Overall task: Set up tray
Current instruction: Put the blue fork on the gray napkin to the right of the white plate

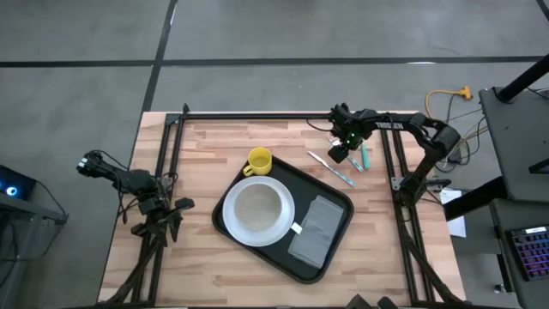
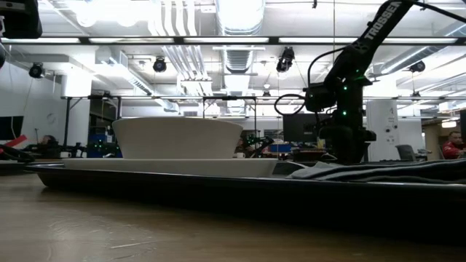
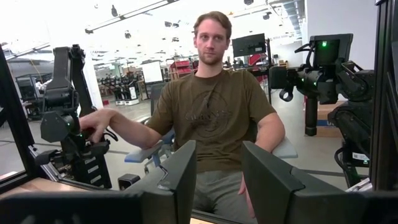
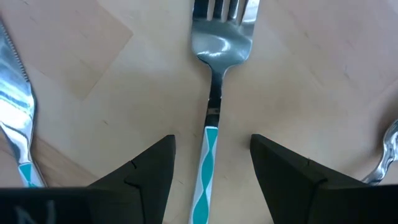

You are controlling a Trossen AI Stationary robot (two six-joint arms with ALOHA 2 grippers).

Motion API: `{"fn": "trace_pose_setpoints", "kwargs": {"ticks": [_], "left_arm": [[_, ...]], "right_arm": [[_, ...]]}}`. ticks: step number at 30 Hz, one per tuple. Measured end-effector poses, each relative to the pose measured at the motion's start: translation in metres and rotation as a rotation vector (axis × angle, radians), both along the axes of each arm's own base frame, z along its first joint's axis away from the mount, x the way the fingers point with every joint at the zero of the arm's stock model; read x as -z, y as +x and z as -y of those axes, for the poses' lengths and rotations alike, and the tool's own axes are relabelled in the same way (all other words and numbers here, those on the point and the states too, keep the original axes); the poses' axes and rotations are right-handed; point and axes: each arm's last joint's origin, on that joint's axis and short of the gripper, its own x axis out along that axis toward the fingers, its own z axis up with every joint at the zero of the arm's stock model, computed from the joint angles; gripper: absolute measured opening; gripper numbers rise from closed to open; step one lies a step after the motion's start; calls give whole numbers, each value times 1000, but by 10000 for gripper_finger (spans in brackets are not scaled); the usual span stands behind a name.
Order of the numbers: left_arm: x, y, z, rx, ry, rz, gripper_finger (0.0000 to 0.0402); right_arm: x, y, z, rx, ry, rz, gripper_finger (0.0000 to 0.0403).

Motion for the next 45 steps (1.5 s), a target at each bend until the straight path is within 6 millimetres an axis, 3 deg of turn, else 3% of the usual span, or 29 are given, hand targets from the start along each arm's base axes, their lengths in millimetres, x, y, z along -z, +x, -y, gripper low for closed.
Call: {"fn": "trace_pose_setpoints", "kwargs": {"ticks": [39,45], "left_arm": [[0,0,0,0,0,0,112],[0,0,0,0,0,0,112]], "right_arm": [[4,0,0,-80,-25,4,203],[4,0,0,-77,-24,4,182]]}}
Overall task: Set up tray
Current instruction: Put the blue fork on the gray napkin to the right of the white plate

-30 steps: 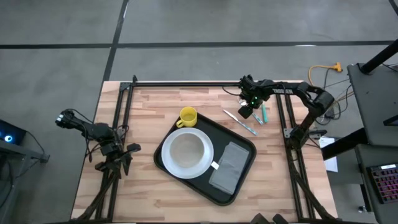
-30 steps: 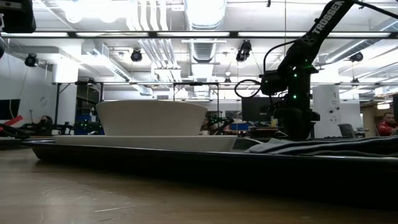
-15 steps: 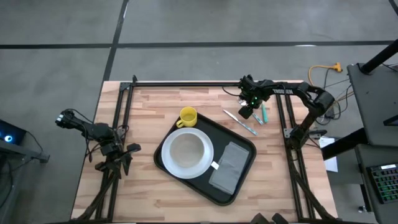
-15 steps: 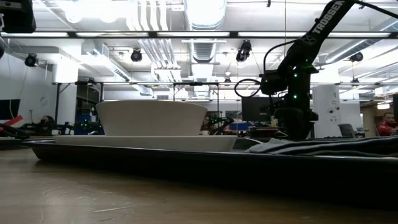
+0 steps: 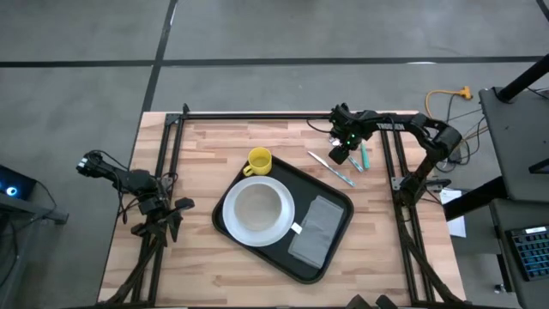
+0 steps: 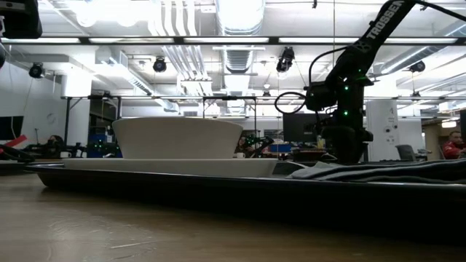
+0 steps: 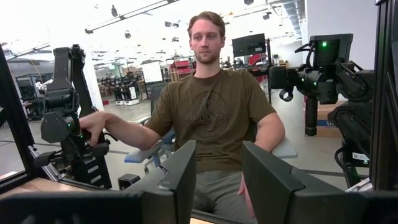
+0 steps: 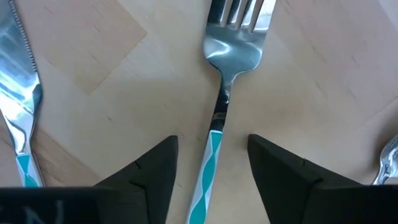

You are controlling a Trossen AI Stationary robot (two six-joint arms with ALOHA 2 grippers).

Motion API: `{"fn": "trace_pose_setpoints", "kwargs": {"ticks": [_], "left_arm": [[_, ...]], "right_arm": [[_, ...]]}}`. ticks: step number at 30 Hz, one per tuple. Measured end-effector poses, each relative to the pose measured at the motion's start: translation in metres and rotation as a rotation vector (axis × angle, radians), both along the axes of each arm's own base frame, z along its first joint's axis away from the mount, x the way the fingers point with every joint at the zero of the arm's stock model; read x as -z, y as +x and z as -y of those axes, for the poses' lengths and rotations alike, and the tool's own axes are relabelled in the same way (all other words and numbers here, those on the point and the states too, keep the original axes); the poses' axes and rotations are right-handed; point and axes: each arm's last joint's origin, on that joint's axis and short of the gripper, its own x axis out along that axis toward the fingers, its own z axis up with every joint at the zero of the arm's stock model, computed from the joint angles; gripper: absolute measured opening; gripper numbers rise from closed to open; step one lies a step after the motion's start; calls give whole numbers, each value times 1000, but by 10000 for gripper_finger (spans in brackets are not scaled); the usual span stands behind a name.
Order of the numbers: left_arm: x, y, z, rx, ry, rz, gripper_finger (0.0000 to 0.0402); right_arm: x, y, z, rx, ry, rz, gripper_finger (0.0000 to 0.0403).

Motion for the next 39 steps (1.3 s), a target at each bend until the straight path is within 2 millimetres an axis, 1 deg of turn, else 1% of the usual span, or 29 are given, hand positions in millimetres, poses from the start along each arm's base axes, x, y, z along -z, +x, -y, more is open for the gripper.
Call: {"fn": "trace_pose_setpoints", "kwargs": {"ticks": [15,20,23,32,39], "left_arm": [[0,0,0,0,0,0,112],[0,0,0,0,0,0,112],[0,0,0,1,0,0,112],[0,0,0,0,0,0,112],[0,0,0,0,0,0,112]], "right_arm": [[0,0,0,9,0,3,59],[0,0,0,10,-3,3,27],[0,0,0,9,-3,3,18],[-1,0,0,7,-2,2,16],[-9,-3,-4,20,3,-7,15]]}}
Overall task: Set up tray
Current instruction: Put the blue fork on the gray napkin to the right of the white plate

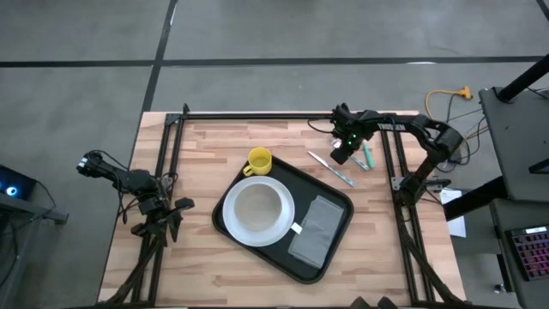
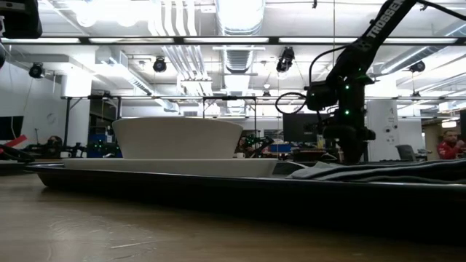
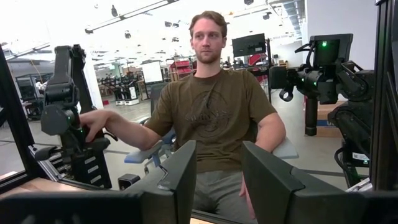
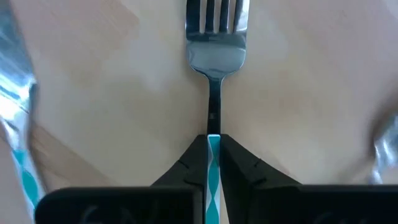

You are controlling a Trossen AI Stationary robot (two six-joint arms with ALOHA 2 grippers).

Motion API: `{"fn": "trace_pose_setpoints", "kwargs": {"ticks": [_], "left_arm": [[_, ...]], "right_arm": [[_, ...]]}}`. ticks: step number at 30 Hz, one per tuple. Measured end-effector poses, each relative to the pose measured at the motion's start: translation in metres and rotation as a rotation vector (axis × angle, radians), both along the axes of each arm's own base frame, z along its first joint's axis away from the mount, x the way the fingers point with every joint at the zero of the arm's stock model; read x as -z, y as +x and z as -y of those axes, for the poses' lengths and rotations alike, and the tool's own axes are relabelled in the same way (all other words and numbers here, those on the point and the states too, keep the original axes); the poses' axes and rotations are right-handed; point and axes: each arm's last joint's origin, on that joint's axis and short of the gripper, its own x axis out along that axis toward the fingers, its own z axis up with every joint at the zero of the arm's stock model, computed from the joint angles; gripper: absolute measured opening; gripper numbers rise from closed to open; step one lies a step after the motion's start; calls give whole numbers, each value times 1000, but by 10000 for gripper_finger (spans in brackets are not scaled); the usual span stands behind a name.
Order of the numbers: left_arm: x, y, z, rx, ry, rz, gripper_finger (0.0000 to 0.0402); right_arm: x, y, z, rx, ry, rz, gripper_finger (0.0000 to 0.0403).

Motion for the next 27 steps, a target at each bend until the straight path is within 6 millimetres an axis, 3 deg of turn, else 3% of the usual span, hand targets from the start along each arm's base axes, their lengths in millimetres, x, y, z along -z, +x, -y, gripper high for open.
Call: {"fn": "trace_pose_setpoints", "kwargs": {"ticks": [15,27], "left_arm": [[0,0,0,0,0,0,112],[0,0,0,0,0,-1,112]], "right_arm": [[-6,4,-8,1,6,12,15],[-7,20,-27,6,15,20,14]]}}
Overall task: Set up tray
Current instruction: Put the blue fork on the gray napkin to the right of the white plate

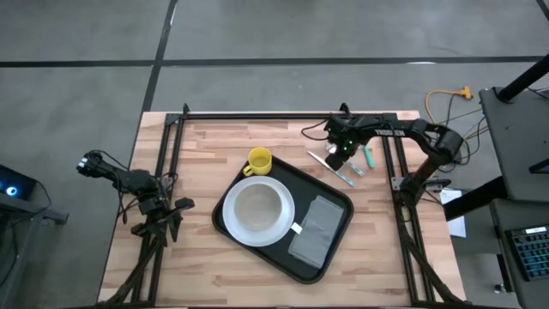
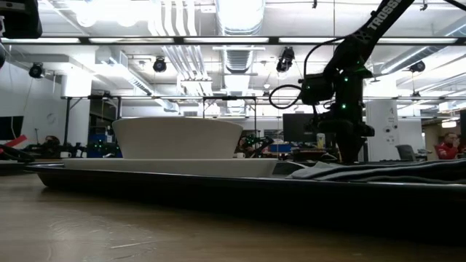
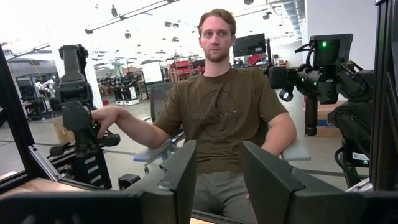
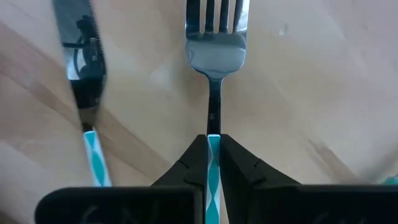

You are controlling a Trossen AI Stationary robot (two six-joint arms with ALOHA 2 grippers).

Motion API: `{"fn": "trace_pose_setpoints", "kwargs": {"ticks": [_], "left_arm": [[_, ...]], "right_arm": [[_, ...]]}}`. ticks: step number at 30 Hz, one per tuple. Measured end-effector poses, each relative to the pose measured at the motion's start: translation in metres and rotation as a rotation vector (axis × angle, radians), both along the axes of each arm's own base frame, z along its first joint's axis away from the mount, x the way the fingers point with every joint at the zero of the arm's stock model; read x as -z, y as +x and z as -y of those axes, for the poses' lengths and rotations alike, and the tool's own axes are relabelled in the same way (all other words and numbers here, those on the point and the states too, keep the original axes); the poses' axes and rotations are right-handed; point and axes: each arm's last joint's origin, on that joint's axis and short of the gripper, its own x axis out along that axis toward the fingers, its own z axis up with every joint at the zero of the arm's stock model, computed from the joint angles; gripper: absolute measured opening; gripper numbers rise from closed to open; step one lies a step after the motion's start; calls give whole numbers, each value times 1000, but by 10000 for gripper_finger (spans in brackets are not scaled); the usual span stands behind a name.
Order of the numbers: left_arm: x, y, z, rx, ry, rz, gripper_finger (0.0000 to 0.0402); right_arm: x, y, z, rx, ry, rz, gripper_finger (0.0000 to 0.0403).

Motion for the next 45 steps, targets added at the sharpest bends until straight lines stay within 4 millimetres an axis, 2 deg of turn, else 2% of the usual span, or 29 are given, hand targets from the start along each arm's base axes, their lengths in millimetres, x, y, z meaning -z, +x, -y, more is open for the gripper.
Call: {"fn": "trace_pose_setpoints", "kwargs": {"ticks": [16,25,31,45], "left_arm": [[0,0,0,0,0,1,112],[0,0,0,0,0,1,112],[0,0,0,0,0,1,112],[0,0,0,0,0,0,112]], "right_arm": [[-3,18,-28,99,62,15,14],[-27,21,-30,177,74,28,14],[-43,27,-40,234,60,96,14],[-54,47,-73,197,65,148,14]]}}
